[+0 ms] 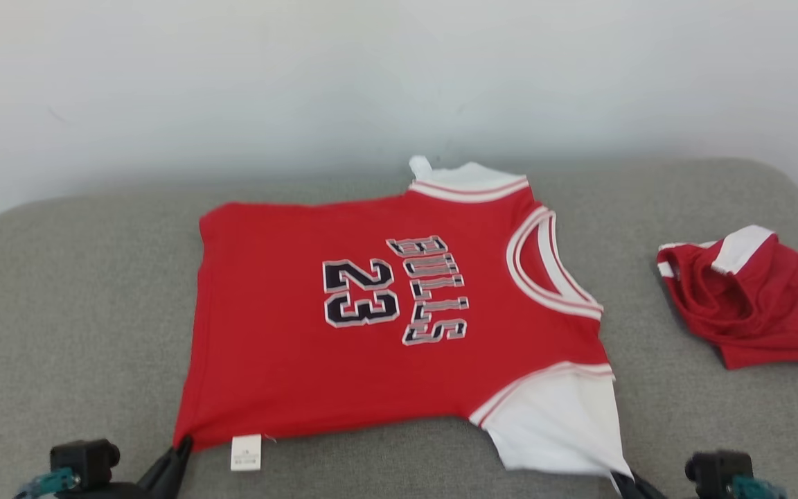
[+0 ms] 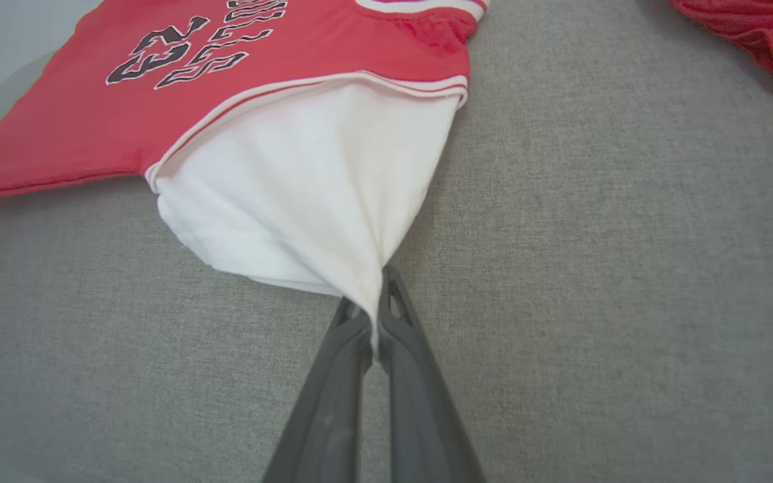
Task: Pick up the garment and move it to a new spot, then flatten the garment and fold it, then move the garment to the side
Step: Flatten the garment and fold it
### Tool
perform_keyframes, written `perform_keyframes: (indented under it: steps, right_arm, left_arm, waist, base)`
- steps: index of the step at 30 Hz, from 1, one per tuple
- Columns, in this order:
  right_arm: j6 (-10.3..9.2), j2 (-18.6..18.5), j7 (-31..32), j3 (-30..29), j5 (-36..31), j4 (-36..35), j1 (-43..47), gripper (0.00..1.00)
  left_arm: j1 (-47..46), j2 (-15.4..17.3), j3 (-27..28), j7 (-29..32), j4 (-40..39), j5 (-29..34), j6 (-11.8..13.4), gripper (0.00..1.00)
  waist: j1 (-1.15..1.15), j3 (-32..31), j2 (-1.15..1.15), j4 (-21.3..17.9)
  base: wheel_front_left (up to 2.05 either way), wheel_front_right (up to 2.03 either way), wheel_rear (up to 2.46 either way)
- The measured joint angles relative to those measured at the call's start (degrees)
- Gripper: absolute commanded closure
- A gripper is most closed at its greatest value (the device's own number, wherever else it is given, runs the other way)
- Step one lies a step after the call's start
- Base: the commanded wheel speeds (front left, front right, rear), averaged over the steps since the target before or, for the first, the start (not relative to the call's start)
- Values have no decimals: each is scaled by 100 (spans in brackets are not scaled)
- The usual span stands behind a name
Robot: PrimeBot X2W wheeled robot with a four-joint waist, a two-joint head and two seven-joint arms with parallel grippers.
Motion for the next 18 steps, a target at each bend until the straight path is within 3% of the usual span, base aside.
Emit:
perform_keyframes:
  steps: [8, 18]
  right_arm:
    - [-143, -46, 209, -31, 114, -465, 666, 100]
    - [-334, -62, 675, 213, 68, -422, 774, 100]
  left_arm:
    - [460, 78, -114, 0, -136, 21, 202, 100]
    - [579, -40, -205, 88, -163, -5, 297, 100]
  waist:
    - [0, -433, 0, 41]
    - [2, -442, 0, 45]
  base:
    - [0, 0, 0]
    - [0, 0, 0]
